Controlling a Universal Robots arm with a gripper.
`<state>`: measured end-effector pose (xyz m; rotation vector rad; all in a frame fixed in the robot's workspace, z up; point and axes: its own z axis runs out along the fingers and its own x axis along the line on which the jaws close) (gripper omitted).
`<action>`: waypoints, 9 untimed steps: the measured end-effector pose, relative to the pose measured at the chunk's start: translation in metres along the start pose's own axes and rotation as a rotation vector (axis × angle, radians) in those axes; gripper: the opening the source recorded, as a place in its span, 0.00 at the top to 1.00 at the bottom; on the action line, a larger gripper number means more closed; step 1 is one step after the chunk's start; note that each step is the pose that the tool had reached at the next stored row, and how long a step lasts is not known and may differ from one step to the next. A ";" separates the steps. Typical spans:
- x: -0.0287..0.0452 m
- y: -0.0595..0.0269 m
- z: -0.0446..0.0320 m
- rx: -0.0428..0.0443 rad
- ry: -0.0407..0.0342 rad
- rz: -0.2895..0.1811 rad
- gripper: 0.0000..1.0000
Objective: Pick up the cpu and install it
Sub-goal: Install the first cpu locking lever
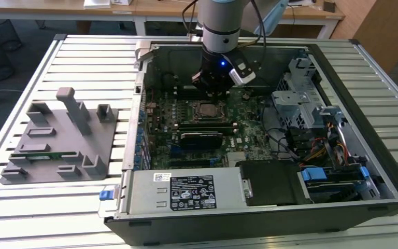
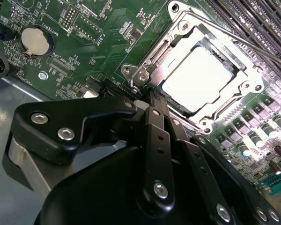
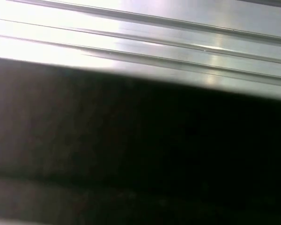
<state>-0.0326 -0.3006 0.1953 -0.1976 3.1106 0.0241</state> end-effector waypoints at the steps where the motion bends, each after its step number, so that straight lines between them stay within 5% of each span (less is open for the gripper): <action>1: -0.0001 0.0005 0.0001 -0.0018 -0.0005 0.000 0.89; 9: -0.0006 0.0033 -0.0003 -0.0353 -0.0053 0.001 0.89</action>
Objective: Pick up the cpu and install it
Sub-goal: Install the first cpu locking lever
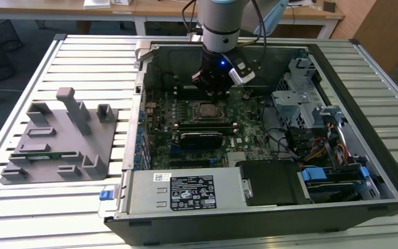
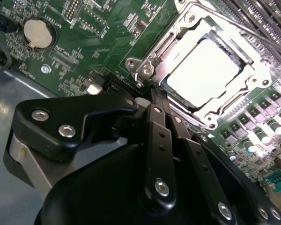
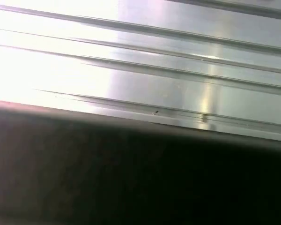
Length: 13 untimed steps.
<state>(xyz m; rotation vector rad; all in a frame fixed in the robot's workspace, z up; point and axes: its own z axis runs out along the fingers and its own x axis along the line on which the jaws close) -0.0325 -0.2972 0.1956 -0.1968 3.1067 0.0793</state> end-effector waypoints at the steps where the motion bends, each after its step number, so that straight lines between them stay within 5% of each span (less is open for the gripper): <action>1: -0.0001 0.0002 -0.0003 -0.0025 -0.0007 0.000 0.89; 8: -0.0003 0.0009 -0.0111 -0.0052 -0.0001 0.000 0.89; 13: 0.0001 -0.0019 -0.0116 -0.0052 -0.0001 0.000 0.89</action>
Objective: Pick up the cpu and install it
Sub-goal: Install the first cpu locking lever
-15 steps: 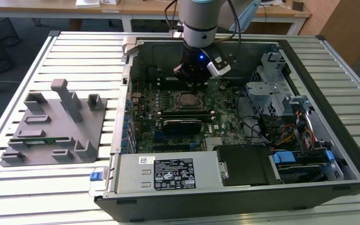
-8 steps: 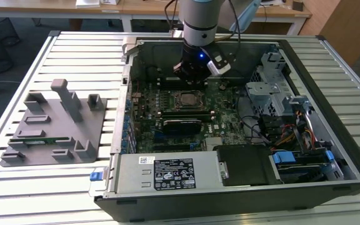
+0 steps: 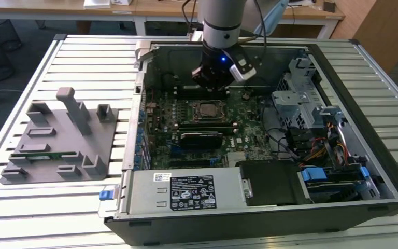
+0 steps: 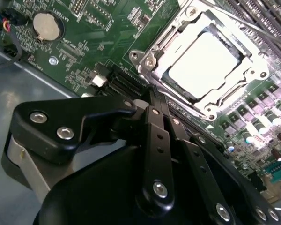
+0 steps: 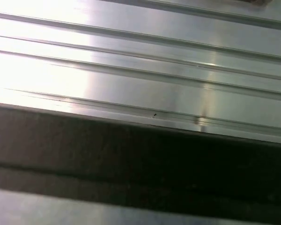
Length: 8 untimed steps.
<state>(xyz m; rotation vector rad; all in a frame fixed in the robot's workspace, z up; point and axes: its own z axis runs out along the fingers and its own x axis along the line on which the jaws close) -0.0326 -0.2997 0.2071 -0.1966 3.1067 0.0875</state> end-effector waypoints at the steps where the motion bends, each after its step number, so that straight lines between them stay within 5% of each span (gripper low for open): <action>1: 0.0001 -0.0008 -0.0001 0.0000 0.0000 0.000 0.89; 8: 0.0005 -0.0037 -0.0002 0.0001 0.0000 0.000 0.89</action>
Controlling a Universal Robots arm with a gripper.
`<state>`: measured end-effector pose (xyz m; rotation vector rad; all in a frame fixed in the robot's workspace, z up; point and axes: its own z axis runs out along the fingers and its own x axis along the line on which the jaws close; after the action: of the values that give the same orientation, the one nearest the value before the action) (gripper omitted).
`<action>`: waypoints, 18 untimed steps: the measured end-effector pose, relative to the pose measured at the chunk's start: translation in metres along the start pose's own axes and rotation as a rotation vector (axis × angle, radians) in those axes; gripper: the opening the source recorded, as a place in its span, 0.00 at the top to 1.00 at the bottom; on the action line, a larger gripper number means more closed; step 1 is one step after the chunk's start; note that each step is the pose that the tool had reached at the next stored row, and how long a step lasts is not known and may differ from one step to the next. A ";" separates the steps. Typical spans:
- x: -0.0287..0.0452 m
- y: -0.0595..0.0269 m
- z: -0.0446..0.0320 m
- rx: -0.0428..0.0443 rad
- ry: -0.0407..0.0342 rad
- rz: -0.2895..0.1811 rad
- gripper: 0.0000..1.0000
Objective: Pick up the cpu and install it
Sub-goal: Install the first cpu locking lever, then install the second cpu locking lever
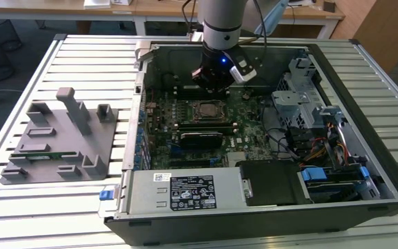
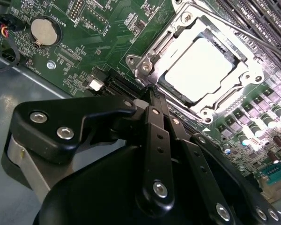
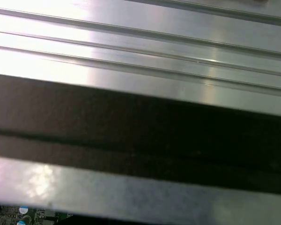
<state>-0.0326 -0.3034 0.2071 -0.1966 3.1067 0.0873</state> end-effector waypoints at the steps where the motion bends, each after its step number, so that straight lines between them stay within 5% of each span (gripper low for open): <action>1: 0.0000 -0.0002 0.0000 -0.0001 0.0000 0.000 0.89; 18: 0.0014 -0.0111 -0.0006 0.0000 0.0000 0.000 0.89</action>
<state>-0.0326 -0.3146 0.2071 -0.1967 3.1067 0.0874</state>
